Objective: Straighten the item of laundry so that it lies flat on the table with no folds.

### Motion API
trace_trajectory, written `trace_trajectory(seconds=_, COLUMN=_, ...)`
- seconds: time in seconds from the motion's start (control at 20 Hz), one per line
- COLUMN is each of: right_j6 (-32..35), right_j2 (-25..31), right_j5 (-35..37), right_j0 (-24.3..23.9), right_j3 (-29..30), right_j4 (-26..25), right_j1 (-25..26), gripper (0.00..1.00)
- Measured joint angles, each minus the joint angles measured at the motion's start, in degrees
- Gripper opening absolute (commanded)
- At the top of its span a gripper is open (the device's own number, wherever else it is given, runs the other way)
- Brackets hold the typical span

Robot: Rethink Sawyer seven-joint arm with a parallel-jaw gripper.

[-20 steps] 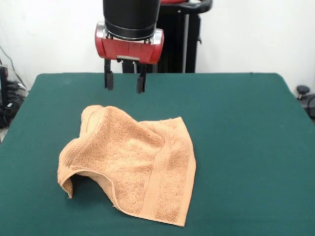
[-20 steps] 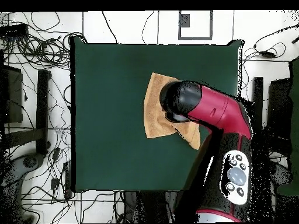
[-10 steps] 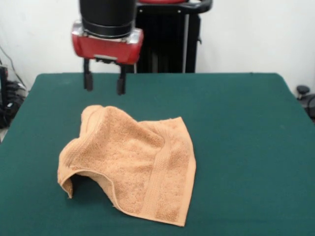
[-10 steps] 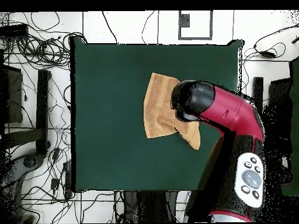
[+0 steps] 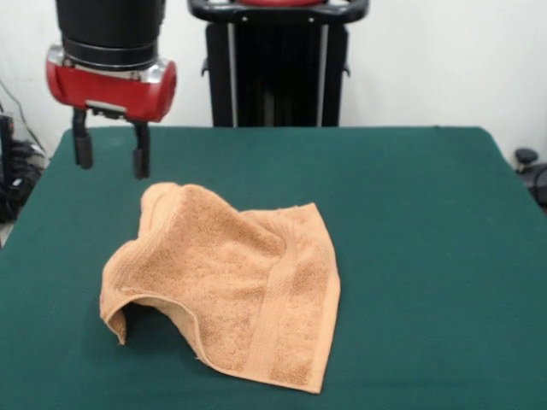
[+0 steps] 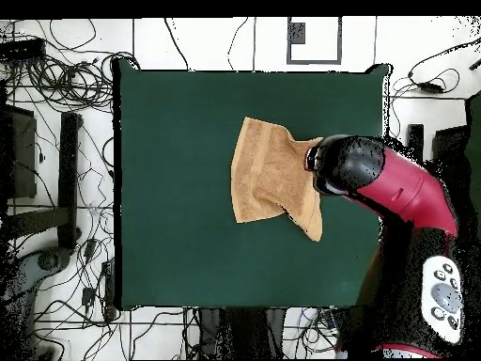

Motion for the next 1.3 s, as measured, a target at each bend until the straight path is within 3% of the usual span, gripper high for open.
trace_trajectory(seconds=1.3, right_j6=0.00, right_j2=1.04, right_j5=-3.10, right_j0=0.02, right_j3=-0.01, right_j4=0.01, right_j1=0.83, gripper=1.00)
